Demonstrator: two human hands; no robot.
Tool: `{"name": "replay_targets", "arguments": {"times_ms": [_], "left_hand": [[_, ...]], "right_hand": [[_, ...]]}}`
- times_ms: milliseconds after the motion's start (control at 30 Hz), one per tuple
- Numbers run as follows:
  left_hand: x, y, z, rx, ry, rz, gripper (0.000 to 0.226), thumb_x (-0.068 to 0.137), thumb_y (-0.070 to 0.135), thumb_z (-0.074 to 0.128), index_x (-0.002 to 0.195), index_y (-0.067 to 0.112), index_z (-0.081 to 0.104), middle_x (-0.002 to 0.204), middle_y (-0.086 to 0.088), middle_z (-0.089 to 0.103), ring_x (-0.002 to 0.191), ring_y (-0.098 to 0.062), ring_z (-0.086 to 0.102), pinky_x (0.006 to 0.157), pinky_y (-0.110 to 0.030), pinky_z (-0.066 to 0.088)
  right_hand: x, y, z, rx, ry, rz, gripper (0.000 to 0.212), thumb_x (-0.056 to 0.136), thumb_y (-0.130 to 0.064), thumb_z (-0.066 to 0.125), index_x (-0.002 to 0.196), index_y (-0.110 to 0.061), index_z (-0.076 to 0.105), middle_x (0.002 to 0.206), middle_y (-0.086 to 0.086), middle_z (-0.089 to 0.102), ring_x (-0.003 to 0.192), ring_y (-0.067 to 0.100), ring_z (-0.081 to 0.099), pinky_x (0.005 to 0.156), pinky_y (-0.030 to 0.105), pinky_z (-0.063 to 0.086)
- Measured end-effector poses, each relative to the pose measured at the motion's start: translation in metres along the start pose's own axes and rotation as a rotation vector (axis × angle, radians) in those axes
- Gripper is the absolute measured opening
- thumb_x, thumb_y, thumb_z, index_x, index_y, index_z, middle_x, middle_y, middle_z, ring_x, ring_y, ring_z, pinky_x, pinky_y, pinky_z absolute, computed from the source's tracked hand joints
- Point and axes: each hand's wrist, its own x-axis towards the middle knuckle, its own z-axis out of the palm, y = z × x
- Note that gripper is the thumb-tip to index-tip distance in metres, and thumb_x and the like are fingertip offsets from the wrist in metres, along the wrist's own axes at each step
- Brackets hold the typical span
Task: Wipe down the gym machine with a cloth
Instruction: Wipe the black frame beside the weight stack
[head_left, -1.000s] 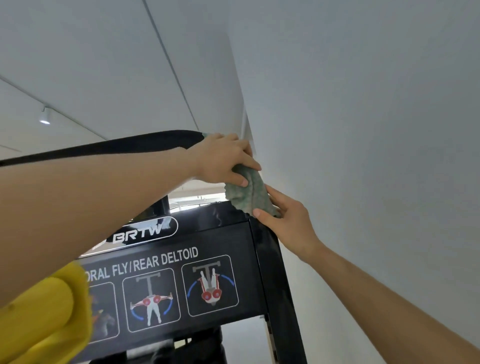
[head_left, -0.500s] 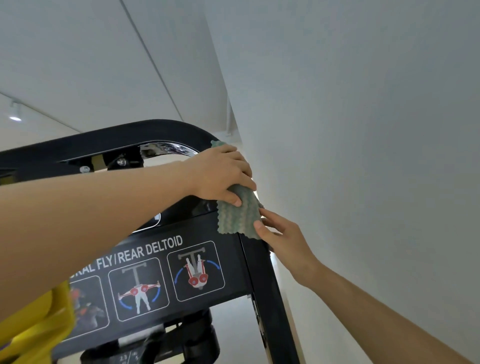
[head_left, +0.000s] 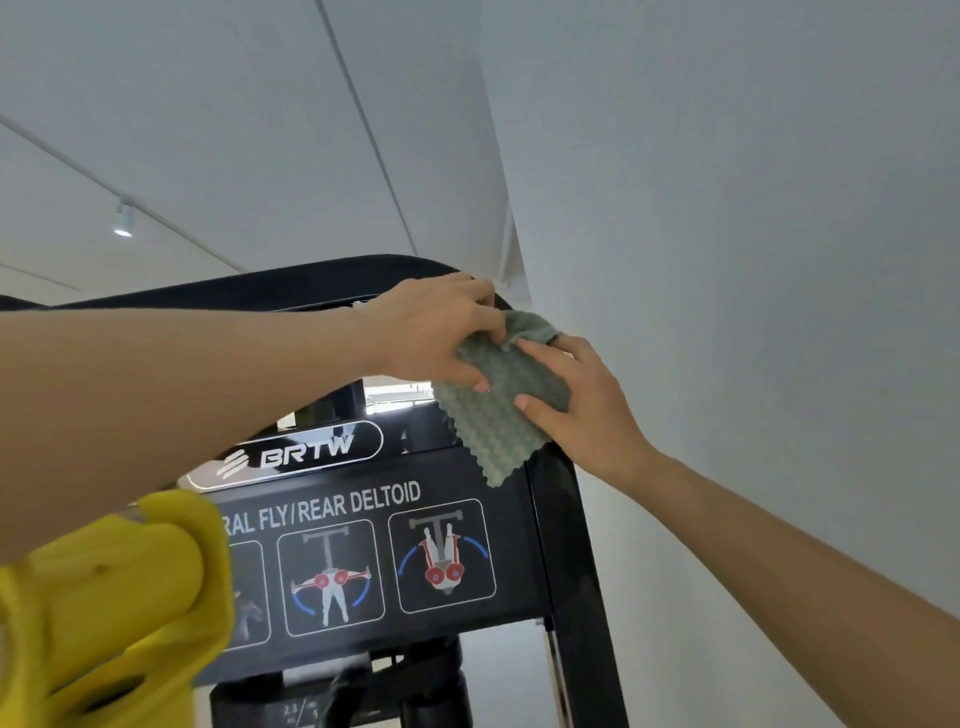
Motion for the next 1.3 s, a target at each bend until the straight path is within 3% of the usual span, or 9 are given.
{"name": "replay_targets", "arguments": {"times_ms": [100, 200, 333, 500, 700, 867, 967, 1133, 1300], "left_hand": [[-0.010, -0.003, 0.005, -0.104, -0.044, -0.062, 0.050, 0.082, 0.060, 0.072, 0.122, 0.029, 0.067, 0.103, 0.009, 0.055, 0.090, -0.011, 0.052, 0.076, -0.033, 0.047], [-0.020, -0.005, 0.023, -0.199, -0.135, -0.096, 0.052, 0.082, 0.061, 0.072, 0.121, 0.027, 0.070, 0.107, 0.011, 0.066, 0.096, -0.012, 0.059, 0.082, -0.031, 0.047], [-0.022, -0.006, 0.039, -0.330, -0.232, -0.139, 0.053, 0.081, 0.055, 0.076, 0.124, 0.025, 0.069, 0.114, 0.007, 0.069, 0.093, -0.013, 0.056, 0.083, -0.026, 0.040], [-0.028, -0.013, 0.030, -0.254, -0.289, -0.140, 0.046, 0.078, 0.051, 0.081, 0.113, 0.024, 0.070, 0.103, 0.007, 0.070, 0.083, -0.012, 0.054, 0.075, -0.026, 0.040], [-0.041, -0.028, 0.028, -0.170, -0.370, -0.167, 0.030, 0.073, 0.054, 0.084, 0.082, 0.032, 0.065, 0.077, 0.008, 0.072, 0.070, -0.008, 0.059, 0.058, -0.020, 0.036], [-0.069, -0.044, 0.027, -0.227, -0.415, -0.263, 0.061, 0.065, 0.077, 0.072, 0.077, 0.018, 0.076, 0.072, -0.002, 0.073, 0.070, -0.018, 0.065, 0.065, -0.031, 0.050], [-0.082, -0.050, 0.029, -0.216, -0.399, -0.299, 0.063, 0.073, 0.076, 0.068, 0.069, 0.014, 0.074, 0.063, 0.000, 0.068, 0.060, -0.016, 0.057, 0.061, -0.030, 0.046], [-0.107, -0.061, 0.030, -0.150, -0.441, -0.324, 0.037, 0.077, 0.058, 0.078, 0.082, 0.021, 0.076, 0.079, 0.007, 0.073, 0.076, -0.012, 0.064, 0.067, -0.026, 0.049], [-0.113, -0.068, 0.030, -0.084, -0.520, -0.326, 0.041, 0.075, 0.057, 0.081, 0.084, 0.018, 0.074, 0.084, 0.003, 0.073, 0.082, -0.016, 0.064, 0.072, -0.029, 0.049]], "right_hand": [[0.011, 0.000, -0.002, -0.153, -0.027, -0.131, 0.055, 0.085, -0.023, 0.077, 0.138, -0.024, 0.060, 0.142, -0.004, 0.043, 0.125, 0.013, 0.044, 0.105, 0.026, 0.041], [0.016, -0.003, -0.004, -0.378, -0.074, -0.318, 0.053, 0.082, -0.026, 0.080, 0.131, -0.017, 0.065, 0.141, -0.001, 0.051, 0.129, 0.022, 0.042, 0.104, 0.039, 0.044], [0.020, -0.007, -0.002, -0.514, -0.155, -0.494, 0.049, 0.079, -0.027, 0.082, 0.125, -0.015, 0.068, 0.130, 0.000, 0.063, 0.126, 0.024, 0.049, 0.101, 0.044, 0.047], [0.023, -0.016, 0.005, -0.555, -0.227, -0.508, 0.054, 0.077, -0.032, 0.084, 0.126, -0.016, 0.068, 0.112, -0.002, 0.071, 0.118, 0.025, 0.052, 0.096, 0.041, 0.044], [0.034, -0.040, 0.031, -0.628, -0.357, -0.444, 0.047, 0.089, -0.045, 0.070, 0.131, -0.024, 0.064, 0.106, -0.003, 0.068, 0.099, 0.021, 0.056, 0.089, 0.038, 0.040], [0.039, -0.060, 0.060, -0.534, -0.379, -0.350, 0.046, 0.091, -0.050, 0.065, 0.132, -0.030, 0.060, 0.109, -0.003, 0.064, 0.102, 0.020, 0.053, 0.083, 0.039, 0.046], [0.041, -0.069, 0.079, -0.483, -0.373, -0.326, 0.046, 0.090, -0.051, 0.067, 0.131, -0.031, 0.061, 0.111, -0.003, 0.064, 0.103, 0.020, 0.054, 0.082, 0.039, 0.046], [0.041, -0.079, 0.097, -0.451, -0.394, -0.326, 0.053, 0.090, -0.052, 0.066, 0.138, -0.031, 0.056, 0.117, -0.004, 0.062, 0.108, 0.020, 0.052, 0.084, 0.036, 0.043], [0.042, -0.094, 0.114, -0.433, -0.412, -0.339, 0.051, 0.091, -0.052, 0.065, 0.137, -0.032, 0.056, 0.117, -0.005, 0.062, 0.107, 0.020, 0.052, 0.083, 0.036, 0.043]]}}
